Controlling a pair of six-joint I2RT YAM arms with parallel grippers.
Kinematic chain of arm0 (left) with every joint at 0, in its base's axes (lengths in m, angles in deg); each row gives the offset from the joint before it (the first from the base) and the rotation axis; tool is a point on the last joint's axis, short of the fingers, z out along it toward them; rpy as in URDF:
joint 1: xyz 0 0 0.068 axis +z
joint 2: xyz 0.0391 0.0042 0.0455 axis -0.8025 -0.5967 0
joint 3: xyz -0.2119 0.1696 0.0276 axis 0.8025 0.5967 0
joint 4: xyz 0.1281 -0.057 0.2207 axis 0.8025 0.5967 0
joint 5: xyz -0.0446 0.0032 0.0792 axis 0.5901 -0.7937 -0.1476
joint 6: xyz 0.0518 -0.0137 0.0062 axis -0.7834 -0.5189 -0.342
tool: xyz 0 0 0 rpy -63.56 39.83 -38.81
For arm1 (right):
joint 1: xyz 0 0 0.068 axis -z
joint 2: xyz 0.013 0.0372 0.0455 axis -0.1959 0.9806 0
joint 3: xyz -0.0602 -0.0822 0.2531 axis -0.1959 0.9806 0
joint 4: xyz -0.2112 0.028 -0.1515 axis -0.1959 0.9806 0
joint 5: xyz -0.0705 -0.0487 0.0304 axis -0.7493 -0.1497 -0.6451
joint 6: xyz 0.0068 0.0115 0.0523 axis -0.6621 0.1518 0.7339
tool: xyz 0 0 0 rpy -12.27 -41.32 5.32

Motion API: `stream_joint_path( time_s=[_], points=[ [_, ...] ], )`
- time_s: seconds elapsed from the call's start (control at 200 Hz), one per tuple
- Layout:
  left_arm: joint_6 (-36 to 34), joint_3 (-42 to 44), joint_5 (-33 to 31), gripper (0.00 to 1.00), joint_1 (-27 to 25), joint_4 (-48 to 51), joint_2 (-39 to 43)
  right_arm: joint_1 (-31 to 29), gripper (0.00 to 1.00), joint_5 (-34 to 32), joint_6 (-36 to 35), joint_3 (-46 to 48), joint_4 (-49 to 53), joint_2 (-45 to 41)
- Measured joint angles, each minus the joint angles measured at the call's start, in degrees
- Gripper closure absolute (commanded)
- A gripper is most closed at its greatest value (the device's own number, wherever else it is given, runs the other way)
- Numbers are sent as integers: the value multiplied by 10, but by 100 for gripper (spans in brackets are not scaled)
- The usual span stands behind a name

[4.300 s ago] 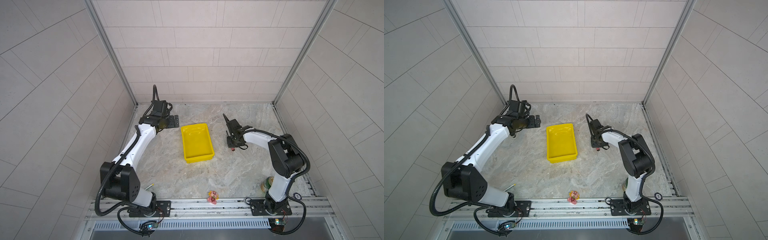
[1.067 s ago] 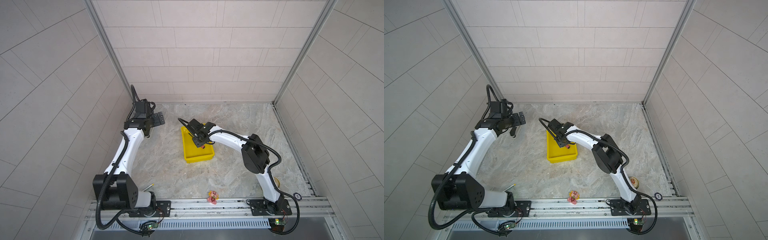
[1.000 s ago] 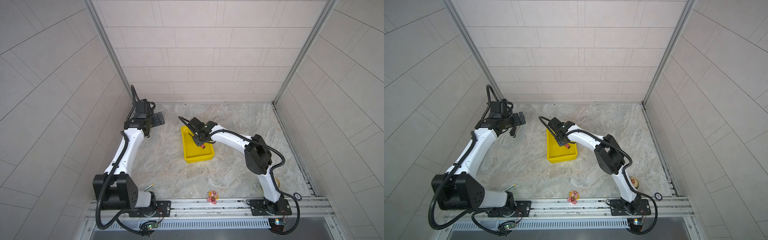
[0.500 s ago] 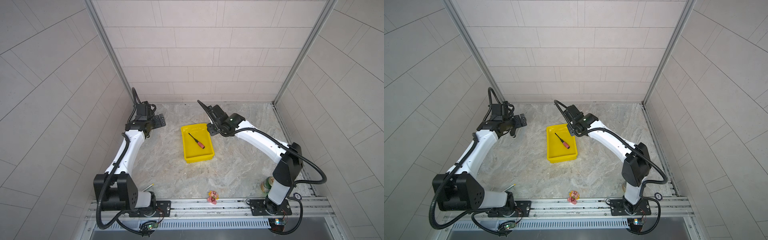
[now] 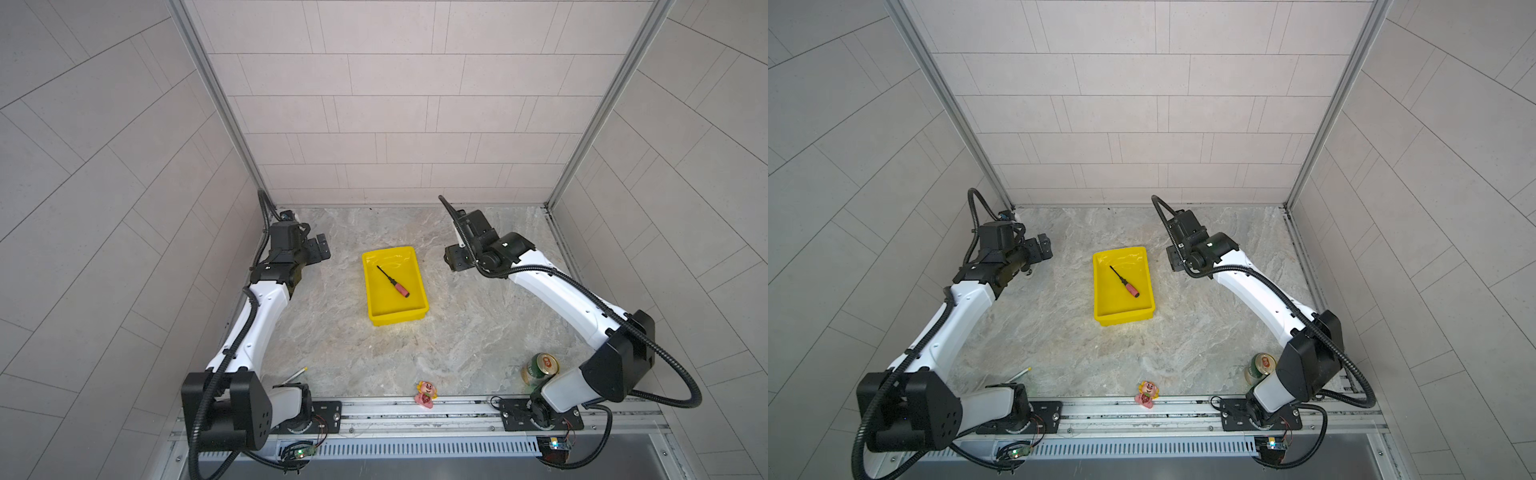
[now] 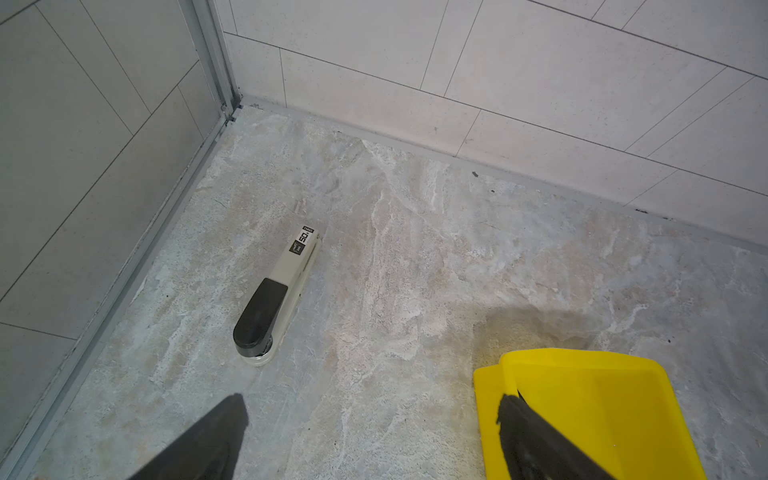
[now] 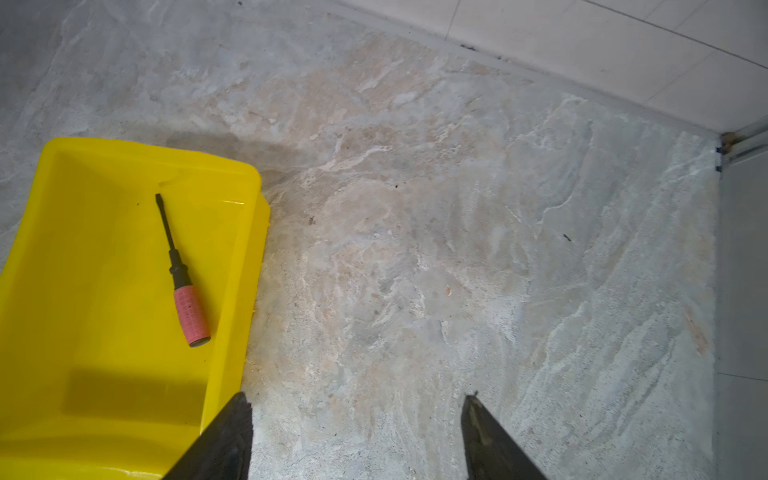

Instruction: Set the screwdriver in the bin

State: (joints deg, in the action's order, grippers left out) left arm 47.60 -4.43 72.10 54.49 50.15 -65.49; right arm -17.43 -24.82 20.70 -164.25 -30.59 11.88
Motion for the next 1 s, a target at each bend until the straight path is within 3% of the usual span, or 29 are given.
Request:
stream_joint_path(
  time_s=[0.125,0.17,0.19,0.365,0.66,0.871,1.001],
  points=[
    [-14,2,10,0,0,-4,0,29,25,-2,-3,30,-1,-40],
    [-19,4,14,0,0,-9,0,34,3,-8,-6,38,-2,-55],
    [-20,6,15,0,0,-11,0,35,1,-11,-3,43,-2,-63],
    [-30,49,7,0,0,-51,13,46,1,-37,-10,83,-13,-123],
    [-48,183,-28,0,0,-174,104,87,1,-73,-7,122,-24,-173],
    [-62,186,-55,0,0,-206,89,106,1,-87,-6,155,-43,-202],
    [-72,234,-78,0,0,-273,82,111,1,-99,-14,178,-67,-205]
  ],
)
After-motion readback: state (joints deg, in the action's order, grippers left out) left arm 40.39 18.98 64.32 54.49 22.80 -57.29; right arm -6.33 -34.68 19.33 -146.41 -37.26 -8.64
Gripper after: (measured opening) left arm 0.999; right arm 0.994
